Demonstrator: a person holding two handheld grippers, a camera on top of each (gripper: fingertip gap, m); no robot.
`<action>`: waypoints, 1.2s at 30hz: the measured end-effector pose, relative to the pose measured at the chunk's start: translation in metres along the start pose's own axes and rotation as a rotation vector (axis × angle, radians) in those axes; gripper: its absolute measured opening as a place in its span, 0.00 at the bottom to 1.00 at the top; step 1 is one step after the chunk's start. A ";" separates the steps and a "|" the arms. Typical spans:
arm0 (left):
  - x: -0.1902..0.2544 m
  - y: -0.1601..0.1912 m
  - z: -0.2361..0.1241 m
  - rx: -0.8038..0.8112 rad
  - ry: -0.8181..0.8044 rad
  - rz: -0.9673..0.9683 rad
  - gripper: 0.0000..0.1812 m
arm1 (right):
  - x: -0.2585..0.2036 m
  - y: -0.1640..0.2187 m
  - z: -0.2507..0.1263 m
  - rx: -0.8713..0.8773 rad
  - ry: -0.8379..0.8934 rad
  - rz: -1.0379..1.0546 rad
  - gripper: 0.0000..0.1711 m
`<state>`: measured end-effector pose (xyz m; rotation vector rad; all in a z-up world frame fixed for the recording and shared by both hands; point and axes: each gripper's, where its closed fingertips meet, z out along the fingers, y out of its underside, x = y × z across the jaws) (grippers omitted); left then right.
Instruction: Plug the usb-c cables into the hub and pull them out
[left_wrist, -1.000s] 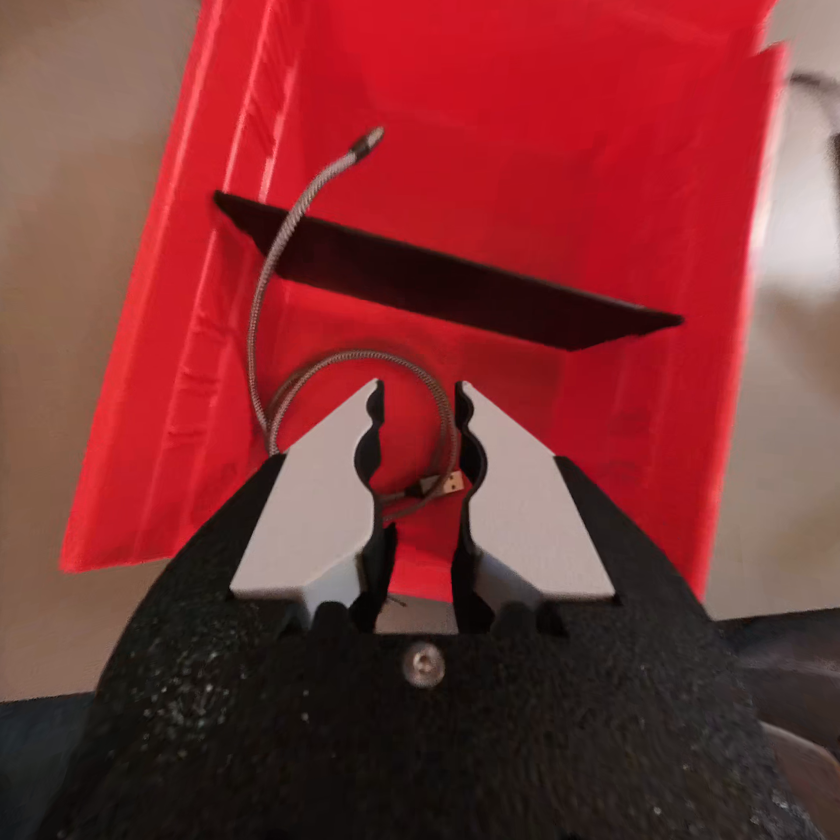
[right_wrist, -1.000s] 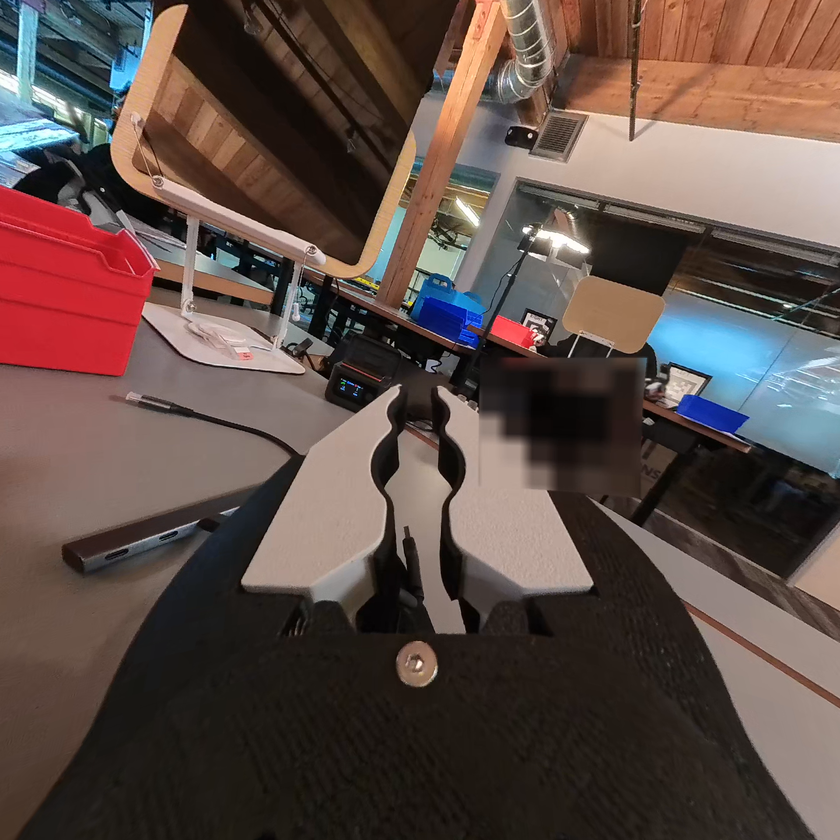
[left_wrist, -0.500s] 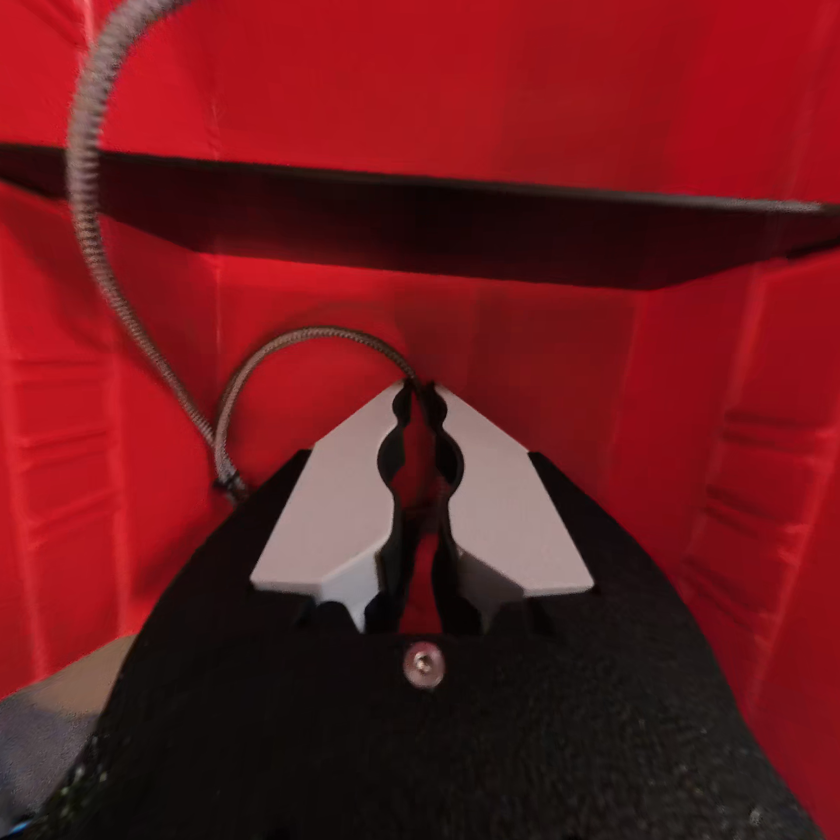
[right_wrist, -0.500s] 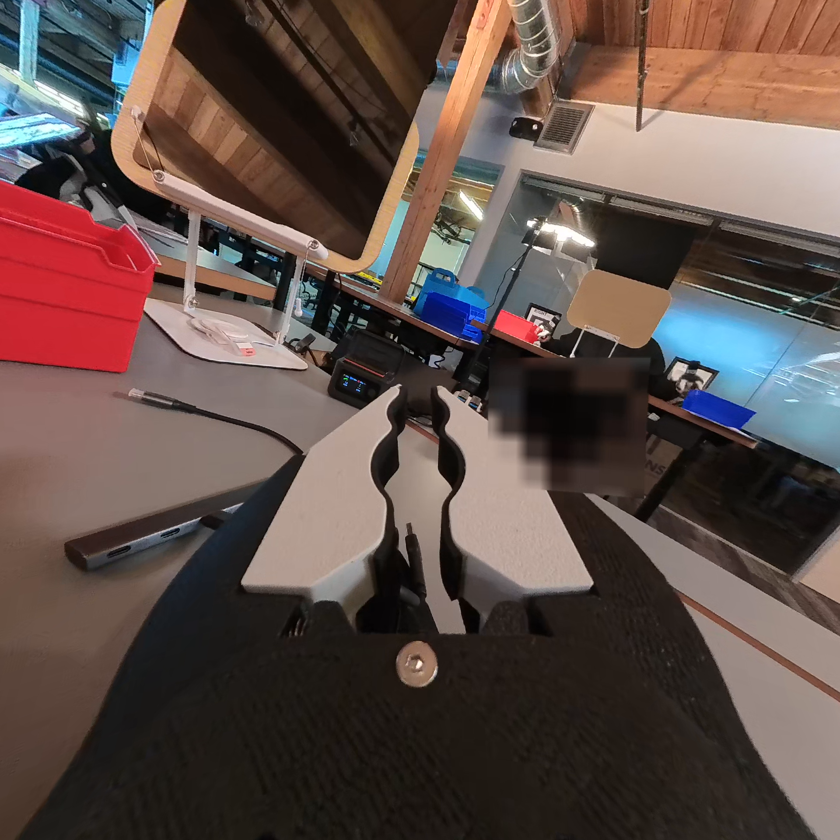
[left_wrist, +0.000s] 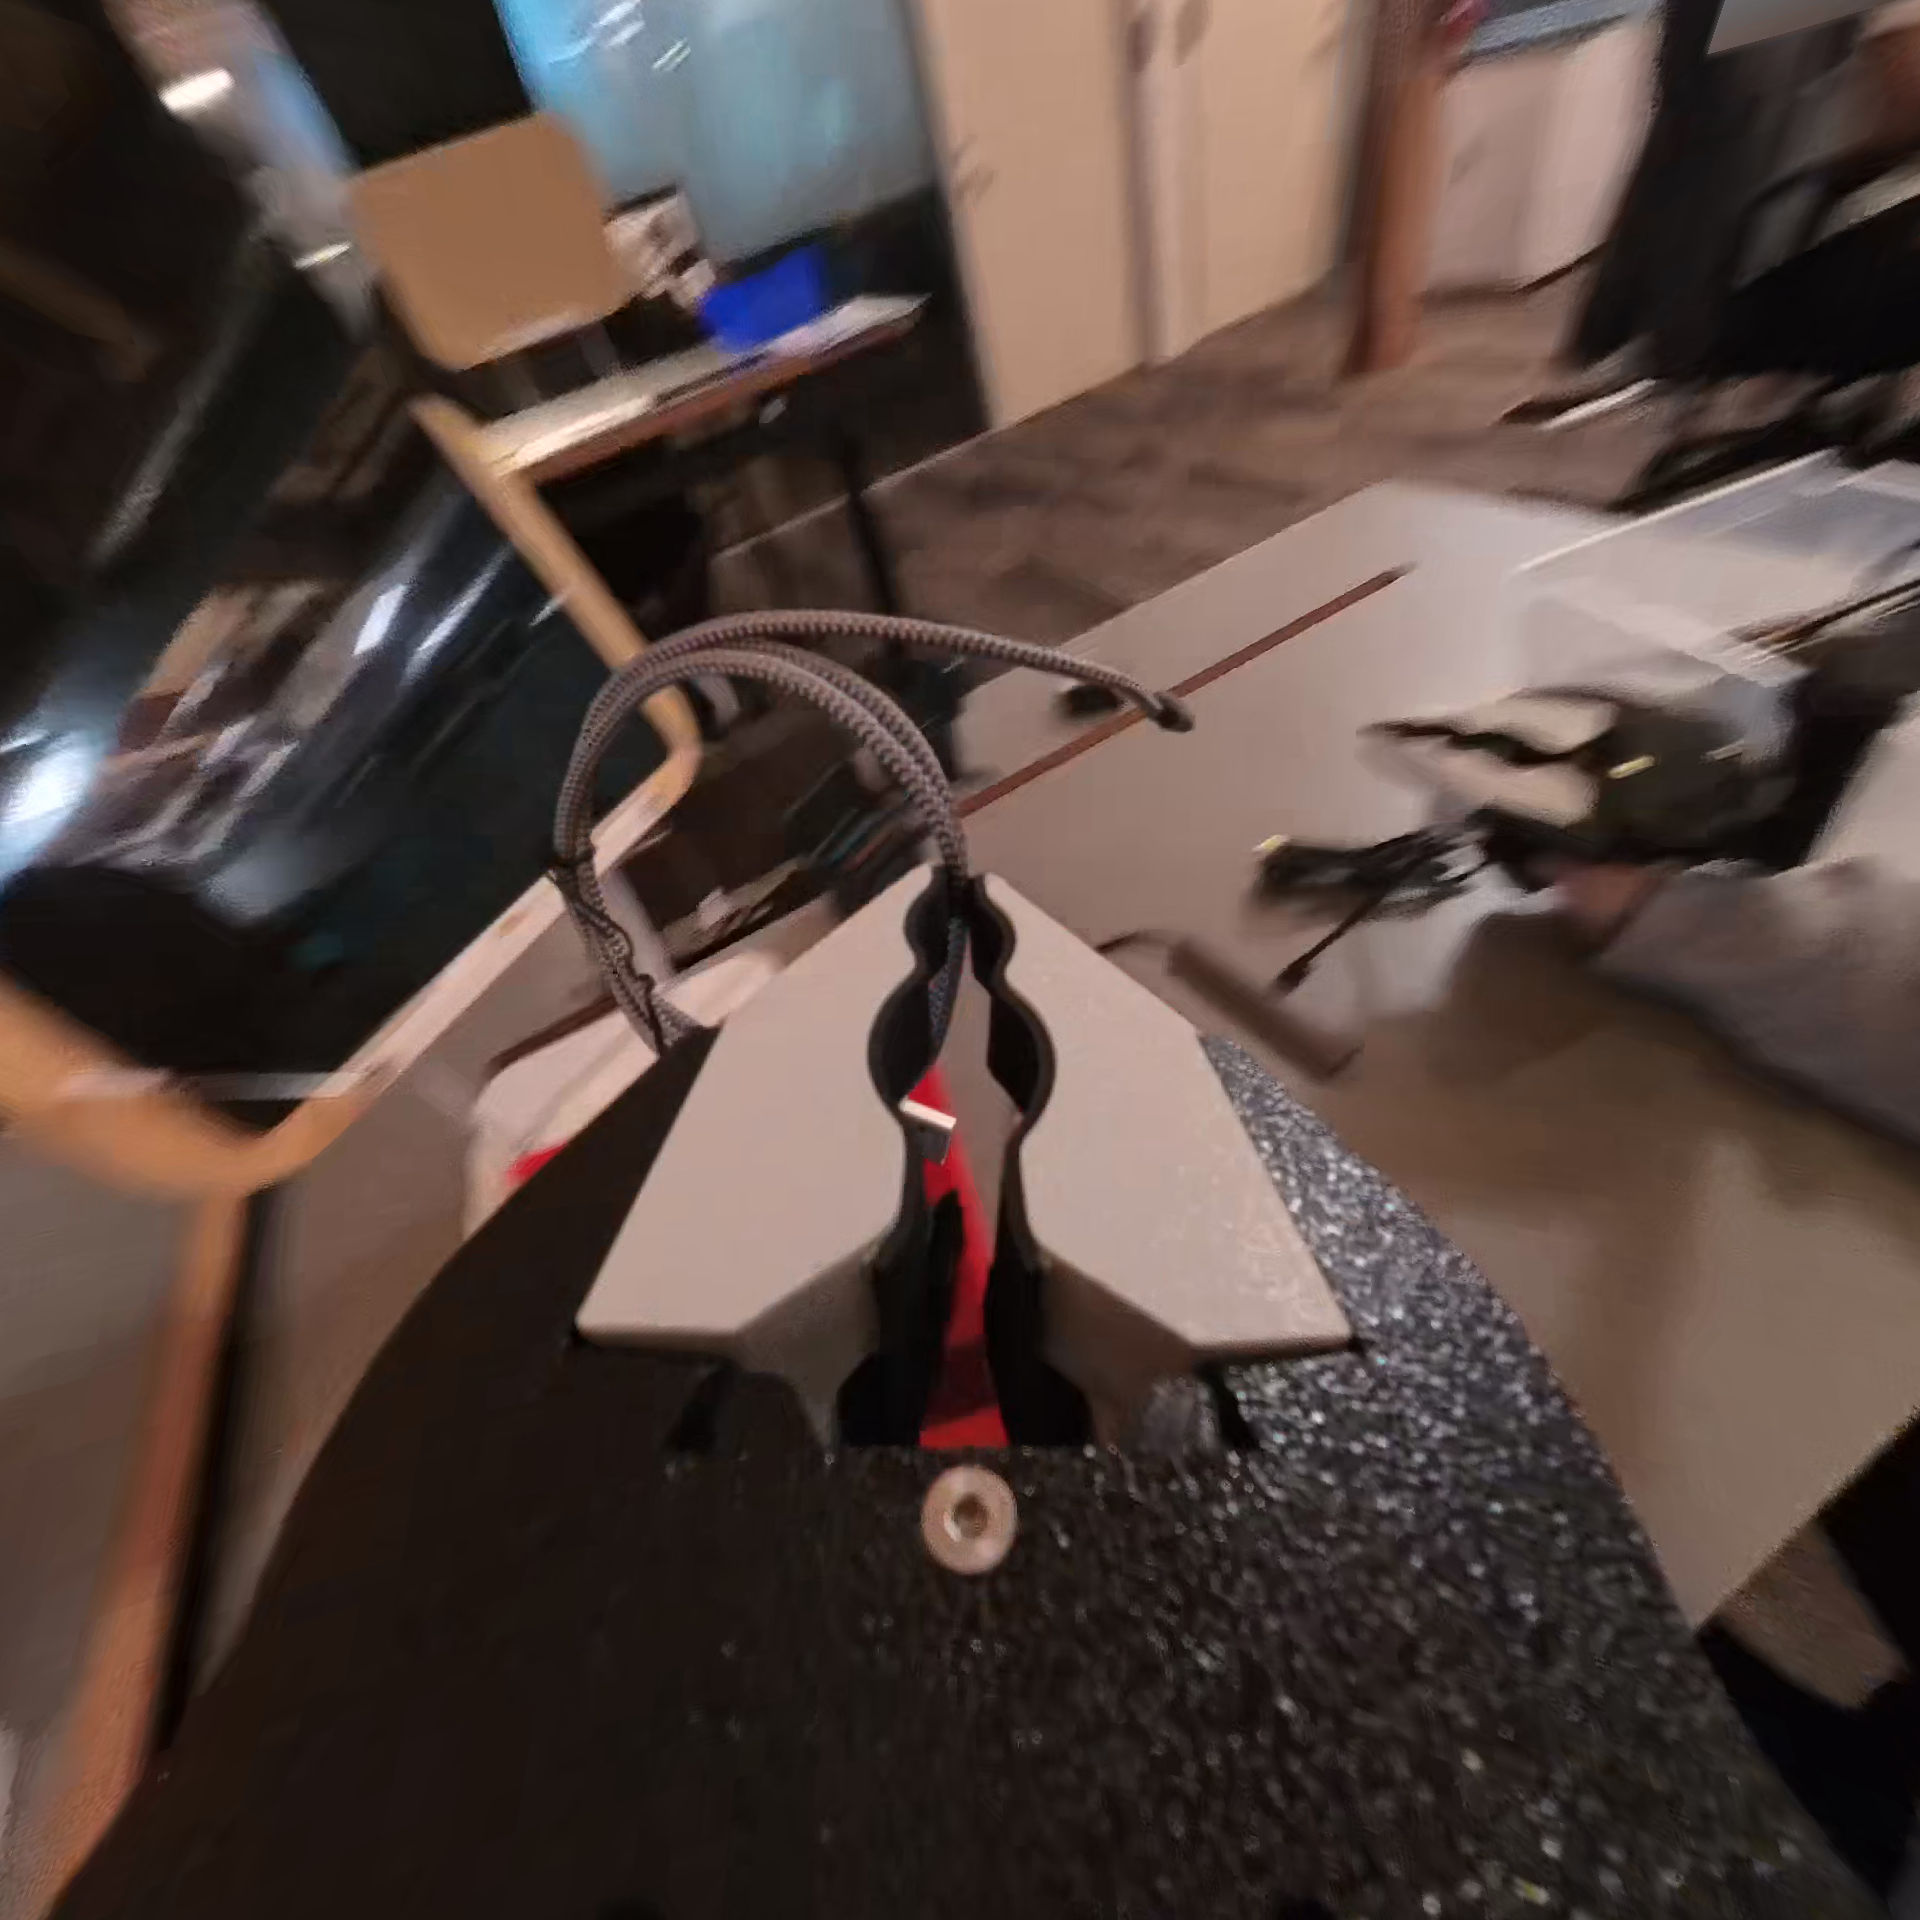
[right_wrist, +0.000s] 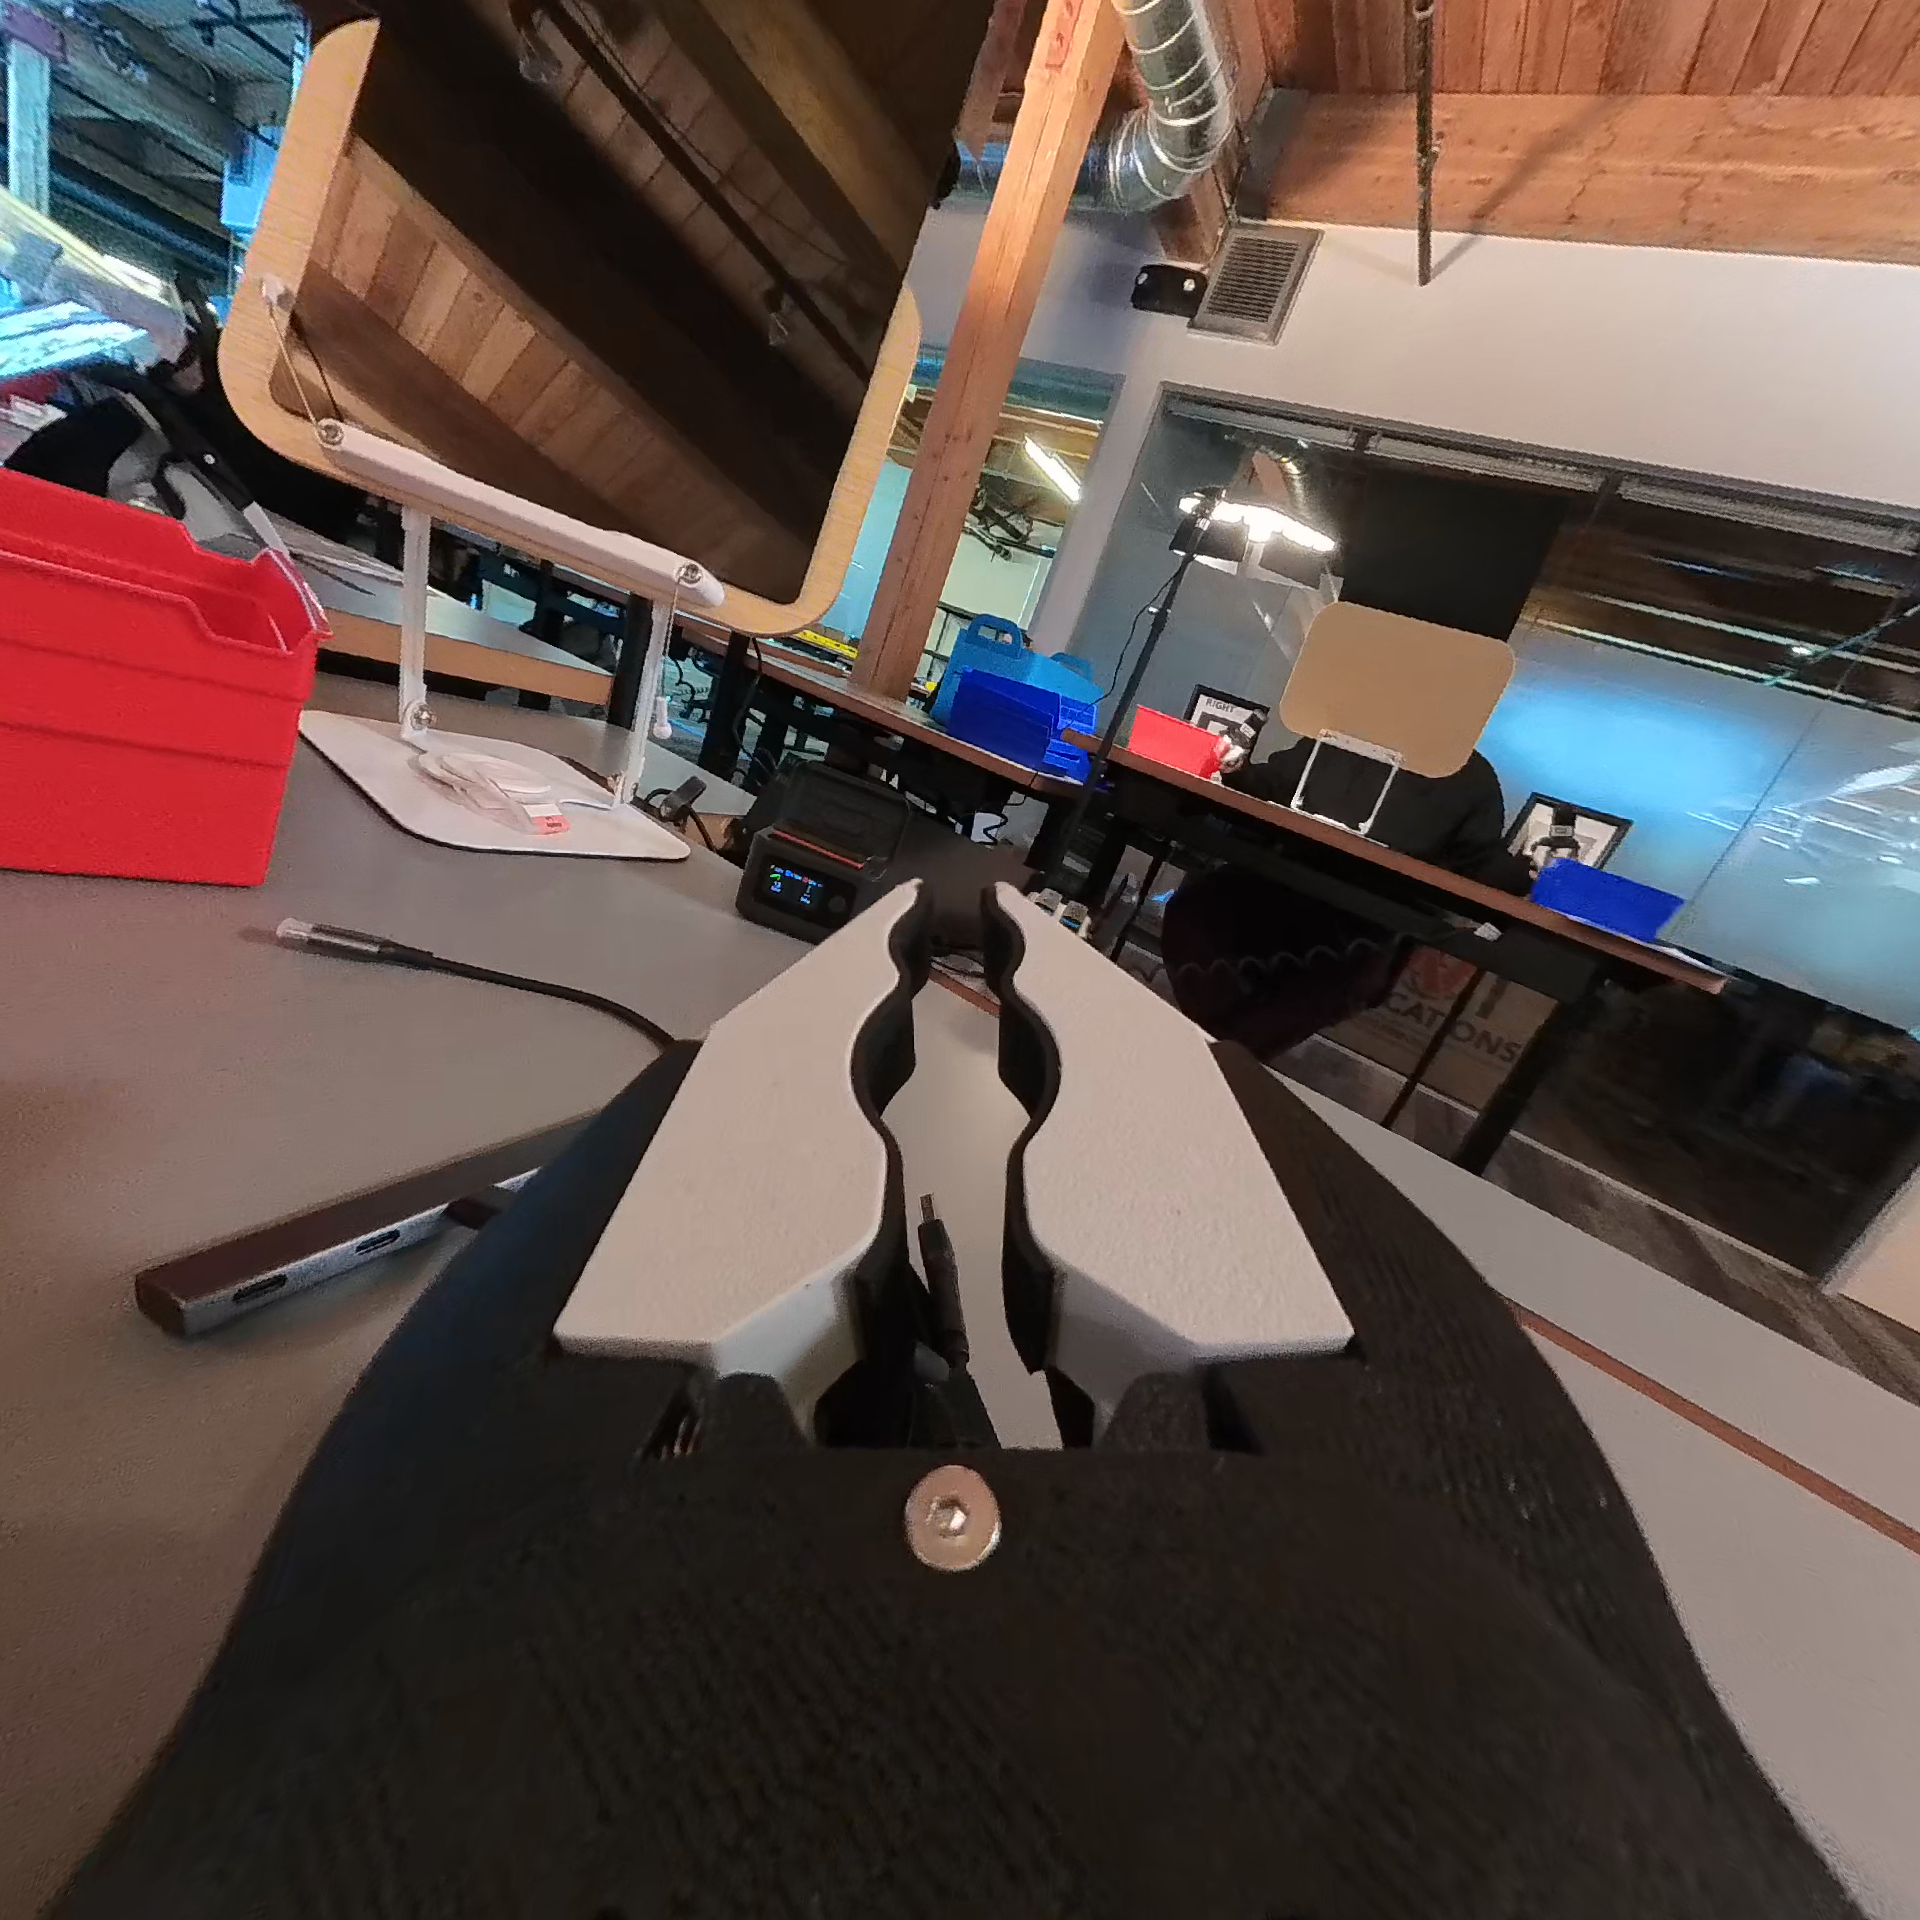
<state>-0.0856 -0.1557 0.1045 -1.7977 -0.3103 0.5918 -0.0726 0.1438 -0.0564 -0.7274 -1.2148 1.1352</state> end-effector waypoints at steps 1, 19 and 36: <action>0.015 -0.011 0.010 0.040 0.075 -0.017 0.01 | 0.001 0.000 -0.001 0.002 0.005 0.007 0.04; 0.133 0.008 0.230 0.370 0.613 -0.517 0.00 | 0.016 -0.013 -0.006 0.090 -0.018 0.189 0.10; 0.157 0.017 0.234 0.604 0.619 -0.547 0.00 | -0.006 -0.060 -0.003 0.223 -0.312 0.785 0.06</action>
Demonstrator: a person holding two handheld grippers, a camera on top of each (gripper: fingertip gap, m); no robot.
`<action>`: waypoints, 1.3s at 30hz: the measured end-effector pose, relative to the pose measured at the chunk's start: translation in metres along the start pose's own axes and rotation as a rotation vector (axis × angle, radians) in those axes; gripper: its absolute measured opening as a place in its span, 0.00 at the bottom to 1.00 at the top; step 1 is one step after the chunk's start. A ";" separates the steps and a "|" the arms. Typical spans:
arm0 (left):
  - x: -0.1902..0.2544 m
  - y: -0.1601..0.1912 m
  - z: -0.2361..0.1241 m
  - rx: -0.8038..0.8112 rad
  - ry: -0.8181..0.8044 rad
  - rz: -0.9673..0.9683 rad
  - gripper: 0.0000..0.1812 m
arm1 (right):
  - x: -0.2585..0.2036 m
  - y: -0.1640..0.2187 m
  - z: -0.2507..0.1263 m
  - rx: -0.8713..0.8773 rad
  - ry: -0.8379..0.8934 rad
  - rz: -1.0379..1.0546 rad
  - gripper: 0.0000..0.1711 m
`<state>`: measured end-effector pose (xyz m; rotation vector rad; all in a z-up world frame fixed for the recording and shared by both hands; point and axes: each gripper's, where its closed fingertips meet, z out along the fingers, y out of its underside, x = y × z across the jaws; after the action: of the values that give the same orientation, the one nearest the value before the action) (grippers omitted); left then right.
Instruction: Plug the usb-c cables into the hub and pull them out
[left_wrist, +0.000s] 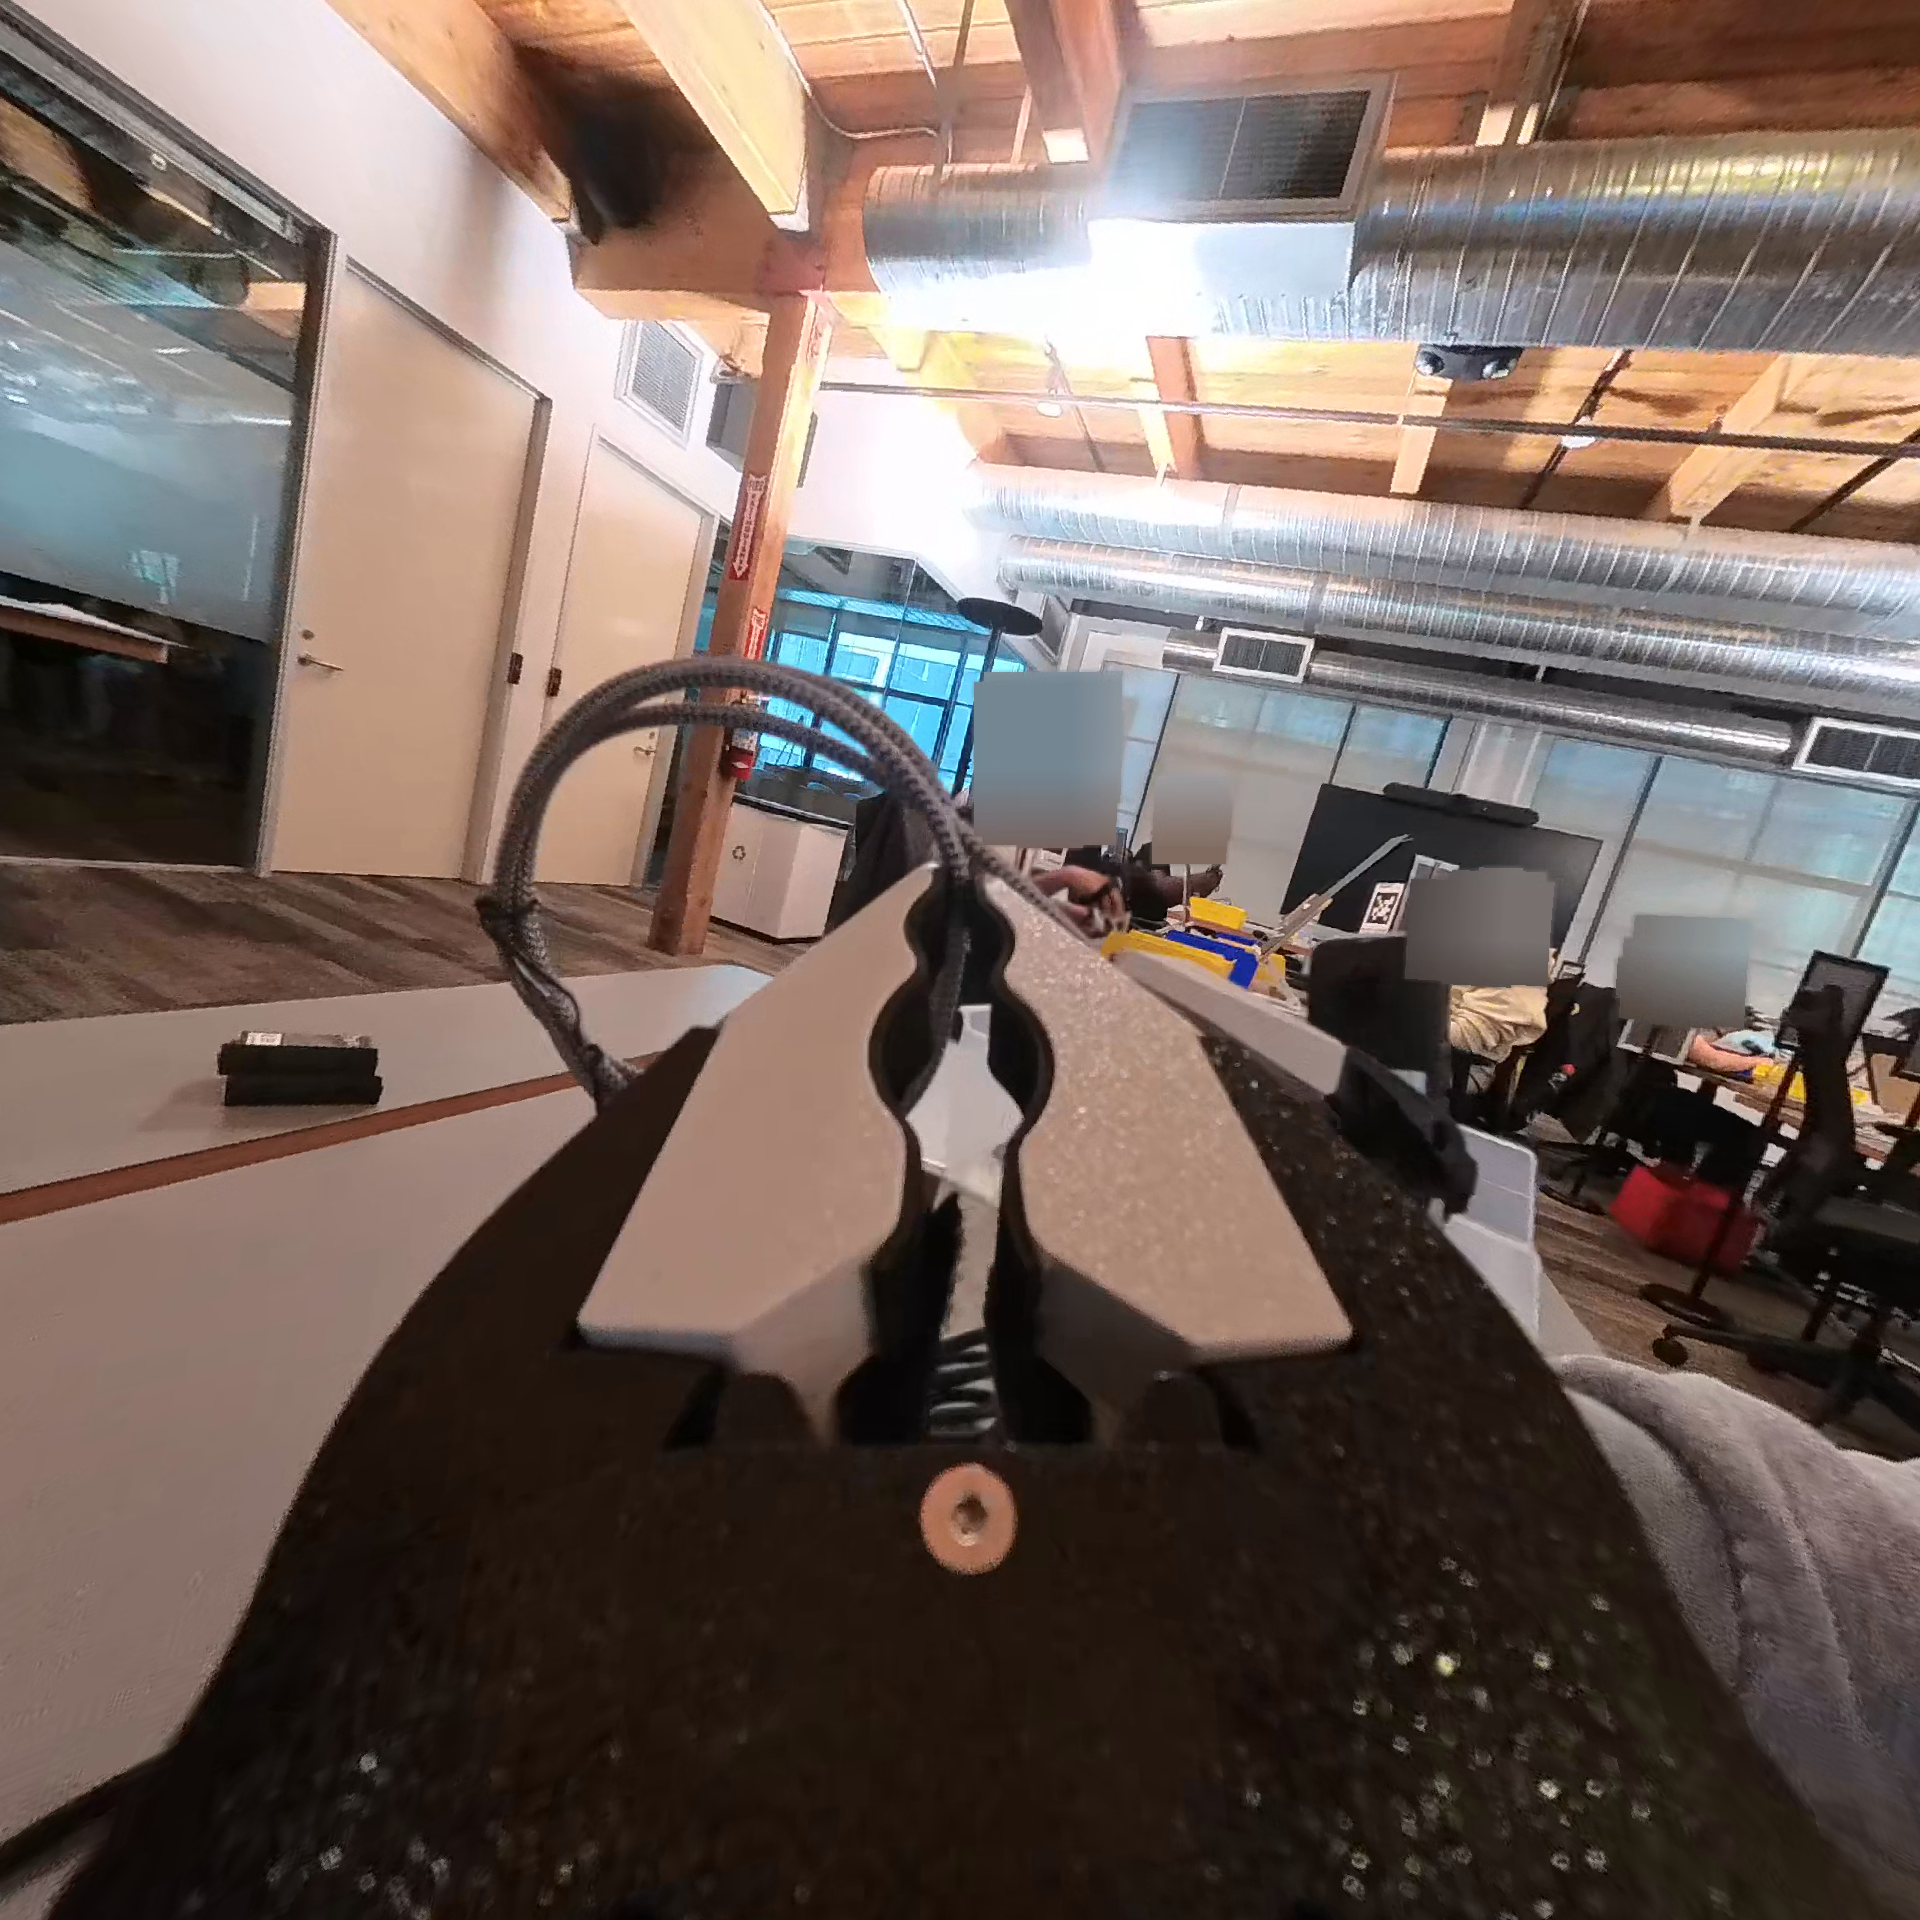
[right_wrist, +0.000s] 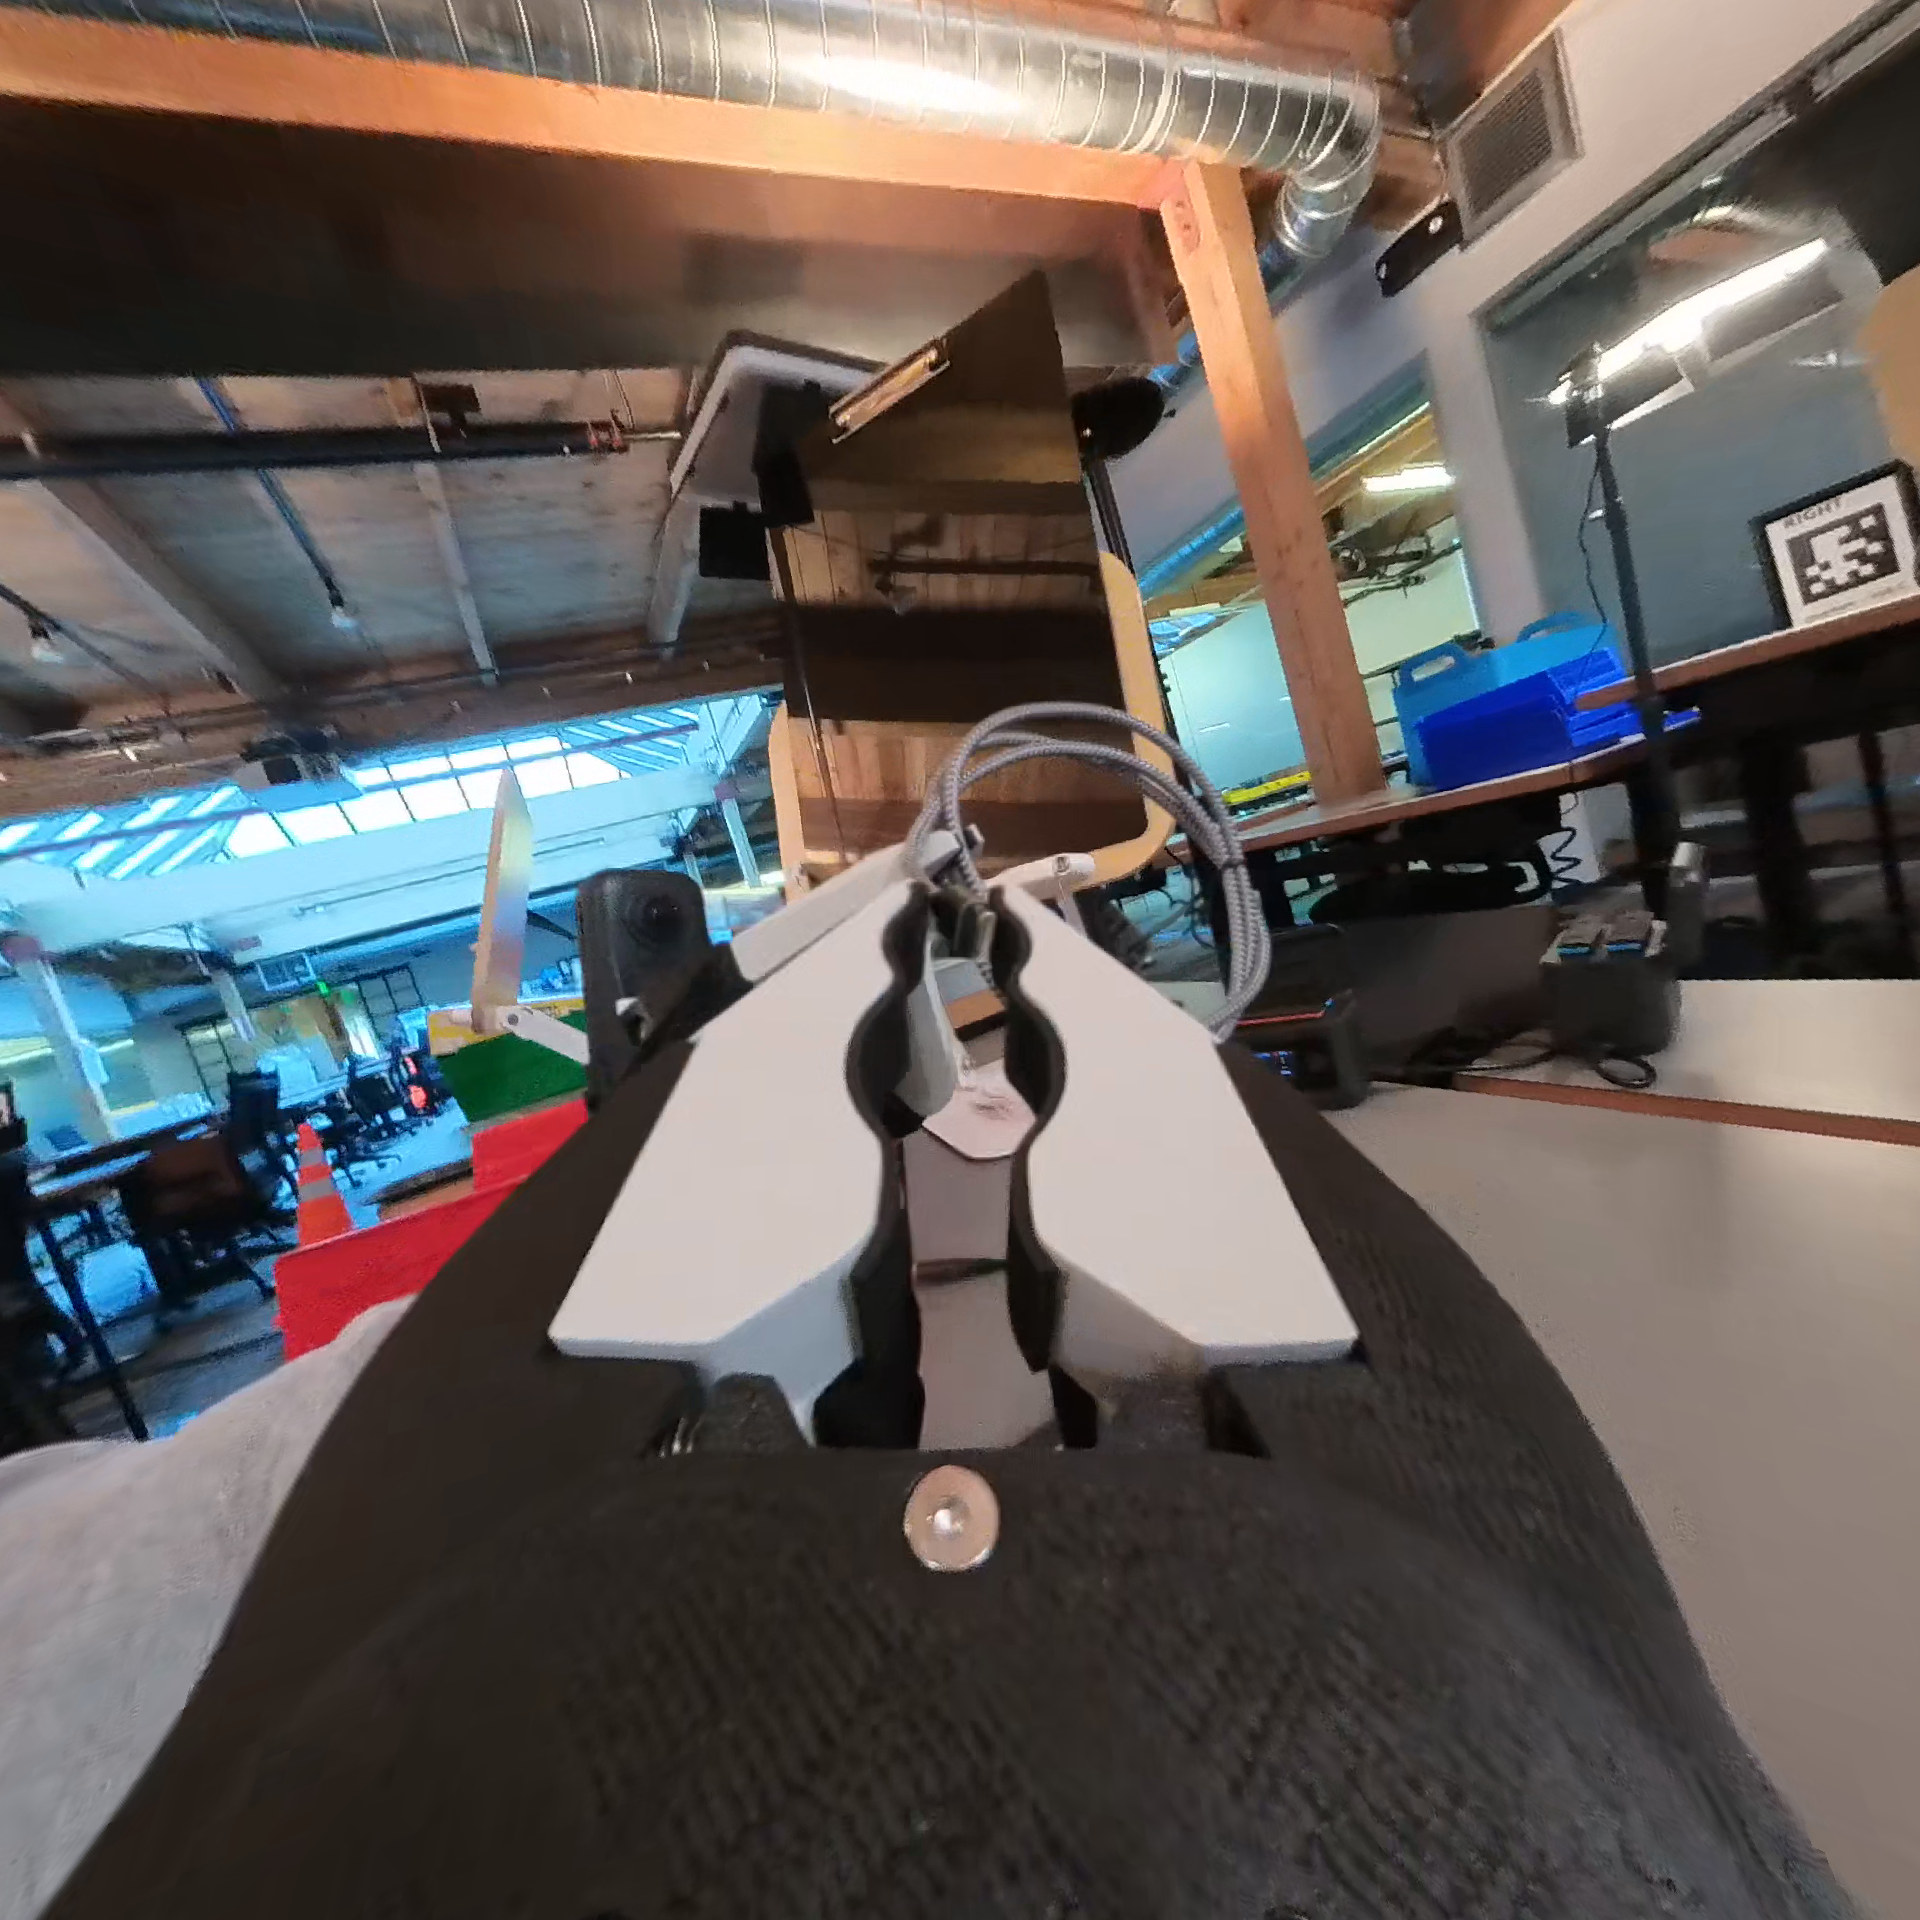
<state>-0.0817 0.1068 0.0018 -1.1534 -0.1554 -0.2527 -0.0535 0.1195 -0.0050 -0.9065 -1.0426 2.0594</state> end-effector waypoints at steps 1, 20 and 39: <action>-0.002 0.002 0.000 -0.010 -0.006 0.005 0.00 | 0.000 -0.001 0.000 -0.001 -0.003 -0.005 0.02; 0.038 0.031 -0.015 -0.311 0.060 0.245 0.19 | 0.016 0.008 -0.004 -0.302 0.439 -1.354 0.02; -0.003 0.049 -0.043 -0.367 0.101 -0.515 0.00 | -0.023 0.079 0.002 -0.434 0.030 -1.650 0.02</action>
<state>-0.0718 0.0864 -0.0590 -1.4489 -0.3266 -0.8197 -0.0615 0.0633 -0.0651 -0.0235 -1.4552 0.4393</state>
